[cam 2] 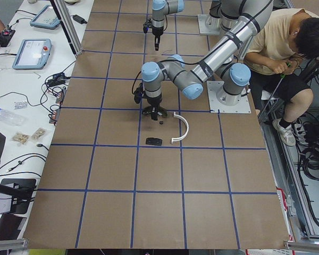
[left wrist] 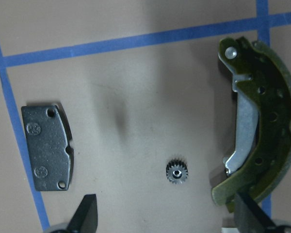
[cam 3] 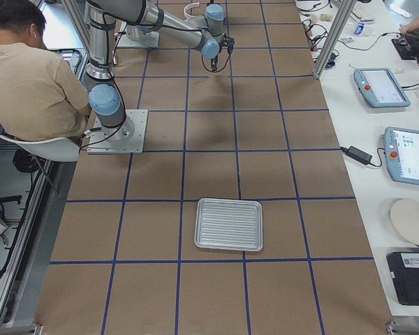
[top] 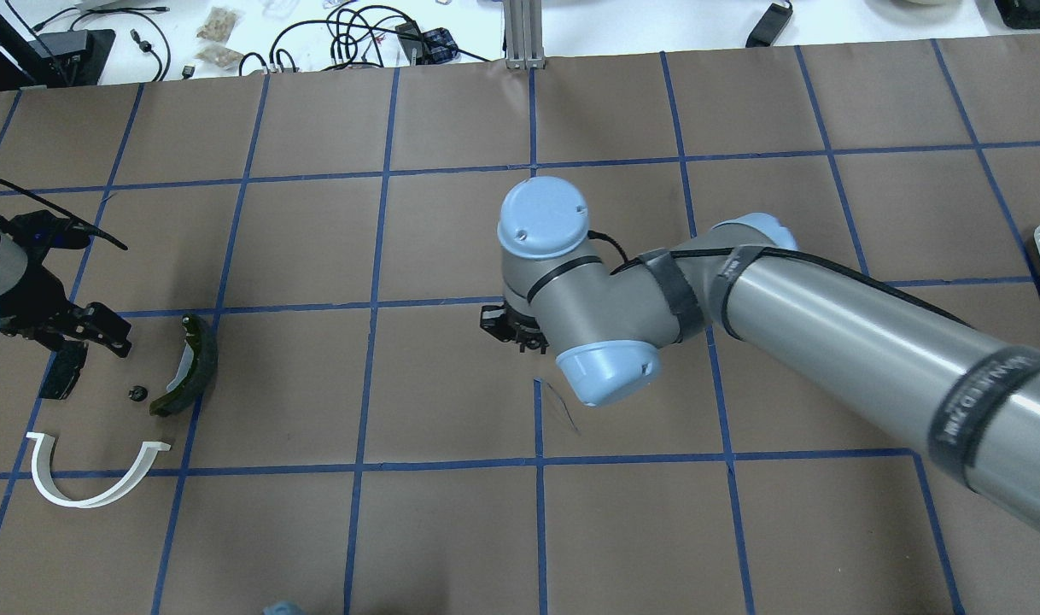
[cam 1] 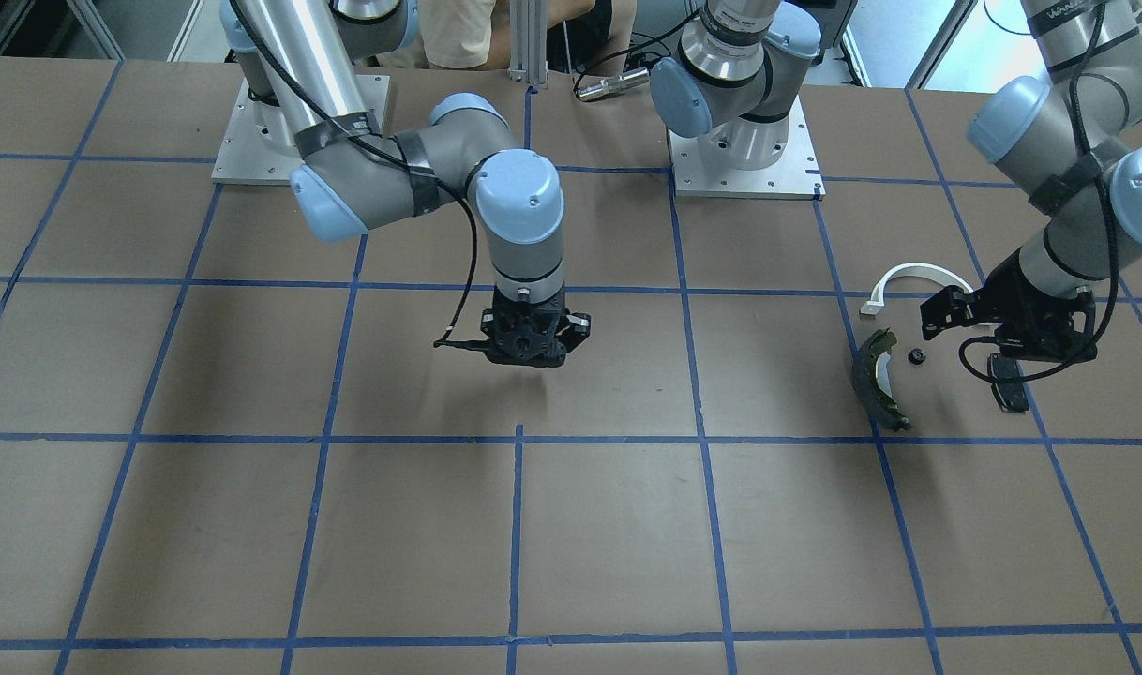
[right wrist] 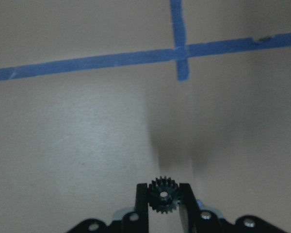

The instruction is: Place bearing gear from tray to pile

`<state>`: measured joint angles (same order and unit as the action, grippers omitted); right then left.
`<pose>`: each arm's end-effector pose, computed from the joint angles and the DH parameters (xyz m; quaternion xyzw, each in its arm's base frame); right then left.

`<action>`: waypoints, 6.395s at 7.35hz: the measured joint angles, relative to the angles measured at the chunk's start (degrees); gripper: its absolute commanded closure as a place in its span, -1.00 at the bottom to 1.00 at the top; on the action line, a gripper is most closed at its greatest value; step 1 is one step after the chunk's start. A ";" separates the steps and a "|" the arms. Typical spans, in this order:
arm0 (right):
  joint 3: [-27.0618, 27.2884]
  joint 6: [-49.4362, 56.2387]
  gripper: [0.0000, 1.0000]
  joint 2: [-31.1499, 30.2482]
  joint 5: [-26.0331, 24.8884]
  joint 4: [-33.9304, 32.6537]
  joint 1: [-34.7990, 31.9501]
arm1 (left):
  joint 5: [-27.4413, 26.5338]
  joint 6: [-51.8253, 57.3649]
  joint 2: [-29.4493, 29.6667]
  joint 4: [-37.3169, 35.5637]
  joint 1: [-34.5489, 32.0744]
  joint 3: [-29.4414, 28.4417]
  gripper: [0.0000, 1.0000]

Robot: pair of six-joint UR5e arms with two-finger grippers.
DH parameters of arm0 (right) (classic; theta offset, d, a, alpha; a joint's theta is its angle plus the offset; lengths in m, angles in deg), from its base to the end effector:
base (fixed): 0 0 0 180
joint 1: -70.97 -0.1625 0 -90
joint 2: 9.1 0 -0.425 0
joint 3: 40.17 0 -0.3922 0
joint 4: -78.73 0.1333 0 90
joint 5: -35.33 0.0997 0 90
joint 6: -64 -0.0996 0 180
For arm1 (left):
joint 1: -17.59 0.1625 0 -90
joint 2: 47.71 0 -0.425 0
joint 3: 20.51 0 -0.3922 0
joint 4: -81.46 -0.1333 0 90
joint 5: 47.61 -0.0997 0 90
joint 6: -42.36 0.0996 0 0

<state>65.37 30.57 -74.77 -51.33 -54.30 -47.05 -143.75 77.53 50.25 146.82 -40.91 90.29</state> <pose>0.3958 -0.4477 0.2046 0.0464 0.9981 -0.0088 0.0391 0.1541 -0.4861 0.2888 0.0339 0.9973 0.0594 0.0250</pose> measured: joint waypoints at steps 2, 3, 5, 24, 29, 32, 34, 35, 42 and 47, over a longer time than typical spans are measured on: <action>-2.42 1.08 -1.00 2.64 -0.17 -0.46 -1.87 | 0.15 -18.05 -1.19 9.42 -10.14 -5.42 -1.00; -3.36 5.51 -1.00 2.33 -0.39 -0.10 -0.35 | 0.29 -26.54 -1.35 11.76 -15.23 -6.78 -1.00; -4.85 13.99 -1.00 -2.62 -0.46 5.62 7.92 | 1.88 -38.44 -0.96 12.85 -24.62 -7.21 -1.00; -10.00 32.69 -1.00 -29.63 -4.83 38.77 26.66 | 7.55 -64.17 14.17 -13.18 -48.46 0.59 1.00; -11.97 31.35 -1.00 -28.40 -5.04 40.79 26.46 | 5.40 -53.28 9.04 2.31 -41.73 -6.54 1.00; -16.20 30.86 -1.00 -25.86 -5.41 44.56 26.48 | -3.69 -25.88 3.66 20.29 -23.00 -11.86 1.00; -17.28 30.84 -1.00 -25.12 -5.44 44.81 26.45 | -8.45 -6.95 3.71 19.51 -8.64 -12.34 1.00; -17.53 30.82 -1.00 -25.04 -5.72 44.77 26.45 | -9.00 -0.35 4.60 16.26 -3.49 -11.39 1.00; -17.68 30.80 -1.00 -24.96 -6.10 44.54 26.44 | -6.53 11.26 5.69 -14.11 3.70 6.96 -1.00; -17.60 30.80 -1.00 -24.95 -5.92 44.56 26.44 | -4.52 8.55 2.13 0.75 -0.14 -4.02 -1.00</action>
<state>47.77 61.37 -99.72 -57.25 -9.74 -20.61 -148.27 86.08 52.38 147.57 -41.05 86.28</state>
